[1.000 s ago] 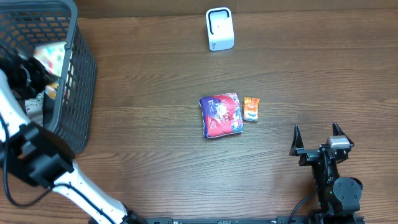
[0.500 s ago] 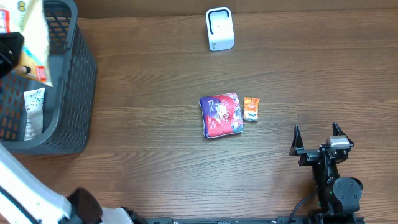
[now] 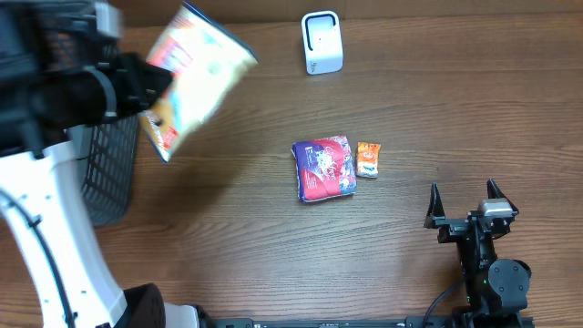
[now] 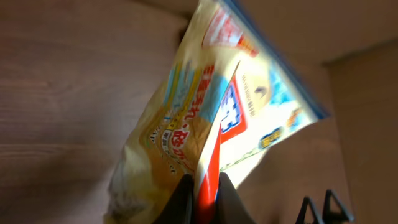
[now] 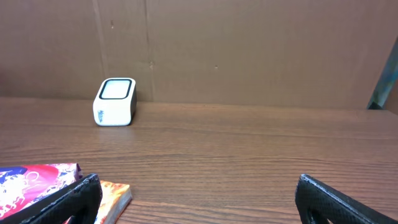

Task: Scan the item barcode
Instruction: 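Lift the yellow bag out and lower it beside the purple pack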

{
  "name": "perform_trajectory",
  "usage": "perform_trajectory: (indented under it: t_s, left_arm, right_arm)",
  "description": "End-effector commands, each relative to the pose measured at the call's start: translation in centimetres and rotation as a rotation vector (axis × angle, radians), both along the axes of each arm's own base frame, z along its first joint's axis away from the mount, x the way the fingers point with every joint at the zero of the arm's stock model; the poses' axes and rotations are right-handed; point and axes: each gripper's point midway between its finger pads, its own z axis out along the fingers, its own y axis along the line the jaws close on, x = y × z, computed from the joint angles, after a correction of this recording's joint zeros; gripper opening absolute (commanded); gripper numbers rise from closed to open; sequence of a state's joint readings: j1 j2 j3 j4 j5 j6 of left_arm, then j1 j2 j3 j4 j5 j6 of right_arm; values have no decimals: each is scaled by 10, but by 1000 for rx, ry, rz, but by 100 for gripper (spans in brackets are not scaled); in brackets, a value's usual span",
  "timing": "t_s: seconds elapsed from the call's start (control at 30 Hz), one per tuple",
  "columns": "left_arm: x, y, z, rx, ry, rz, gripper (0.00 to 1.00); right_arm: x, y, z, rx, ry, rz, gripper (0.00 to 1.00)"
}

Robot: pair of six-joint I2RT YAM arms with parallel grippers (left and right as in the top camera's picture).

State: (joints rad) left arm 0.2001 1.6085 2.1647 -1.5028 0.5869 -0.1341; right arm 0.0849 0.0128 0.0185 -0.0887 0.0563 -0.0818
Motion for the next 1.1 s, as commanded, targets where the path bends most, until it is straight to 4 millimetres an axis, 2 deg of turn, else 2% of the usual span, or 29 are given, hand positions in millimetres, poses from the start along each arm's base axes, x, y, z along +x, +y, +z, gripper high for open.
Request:
perform_trajectory:
  t_s: [0.0, 0.17, 0.2, 0.3, 0.4, 0.47, 0.6, 0.83, 1.07]
  left_arm:
    - [4, -19, -43, 108, 94, -53, 4]
    - [8, -53, -118, 159, 241, -93, 4]
    - [8, -63, -137, 161, 267, -108, 4]
    - [8, -85, -181, 155, 300, -142, 4]
    - [7, -100, -220, 163, 307, -153, 4]
    - [5, -100, -243, 212, 310, -142, 4]
    - [2, -72, -256, 364, 342, -57, 4]
    - [-17, -16, -246, 566, 453, 231, 4]
    - [-49, 20, -255, 701, 567, 421, 4]
  right_arm:
    - [0, -1, -1, 7, -8, -6, 100]
    - [0, -1, -1, 7, -8, -6, 100]
    - [0, -1, -1, 7, -8, -6, 100]
    - [0, -1, -1, 7, -8, -6, 100]
    - [0, -1, -1, 7, -8, -6, 100]
    - [0, -1, -1, 7, -8, -6, 100]
    - [0, -1, -1, 7, -8, -6, 100]
    - [0, -1, -1, 7, -8, -6, 100]
    - [0, -1, -1, 7, -8, -6, 100]
